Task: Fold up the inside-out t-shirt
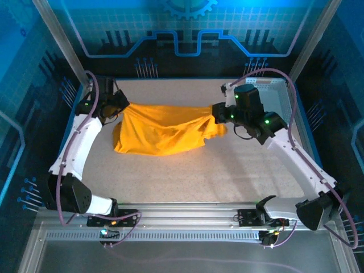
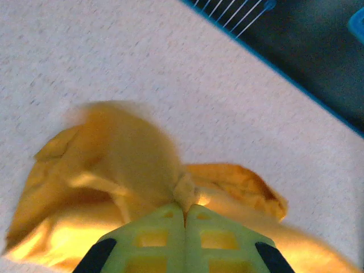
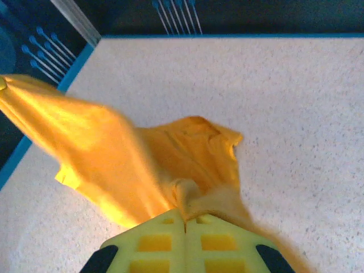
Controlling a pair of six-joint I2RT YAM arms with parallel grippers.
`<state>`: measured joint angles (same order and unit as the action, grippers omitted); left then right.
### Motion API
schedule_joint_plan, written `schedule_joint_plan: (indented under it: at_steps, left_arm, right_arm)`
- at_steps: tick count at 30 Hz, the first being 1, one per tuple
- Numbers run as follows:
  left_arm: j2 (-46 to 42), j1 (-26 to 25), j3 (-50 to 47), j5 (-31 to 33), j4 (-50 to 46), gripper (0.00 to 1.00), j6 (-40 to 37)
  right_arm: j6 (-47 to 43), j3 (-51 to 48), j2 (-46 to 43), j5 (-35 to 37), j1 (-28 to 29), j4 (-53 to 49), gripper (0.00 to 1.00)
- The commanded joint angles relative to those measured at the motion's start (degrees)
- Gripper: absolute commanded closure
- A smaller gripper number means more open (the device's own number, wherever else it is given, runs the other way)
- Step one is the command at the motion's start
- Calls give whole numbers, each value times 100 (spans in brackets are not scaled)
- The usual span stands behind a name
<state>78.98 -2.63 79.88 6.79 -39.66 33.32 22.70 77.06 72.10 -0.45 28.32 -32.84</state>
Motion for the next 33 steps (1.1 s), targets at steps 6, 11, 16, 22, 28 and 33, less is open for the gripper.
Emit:
schedule_joint_plan:
  at_steps: [6, 11, 16, 22, 28, 33]
  left_arm:
    - [-2454, 39, 506, 517, 999, 100, -286]
    - [-1671, 48, 533, 515, 309, 100, -327]
    - [-369, 163, 1651, 185, -925, 100, -204]
    - [-1071, 188, 1992, 563, -467, 100, -383]
    - [-2304, 196, 1895, 1733, 110, 100, -670]
    - [-2256, 194, 2554, 2662, 40, 100, -1349]
  right_arm:
    - [-451, 1404, -1453, 32, 418, 491, 100]
    - [-552, 823, -1363, 668, 420, 415, 100]
    - [-512, 1240, -510, 835, 416, -184, 100]
    - [-351, 1806, -671, -118, 484, 32, 100]
    - [-496, 1950, -903, -416, 1517, 342, 100]
    - [-993, 1892, -539, 637, 2939, 536, 100]
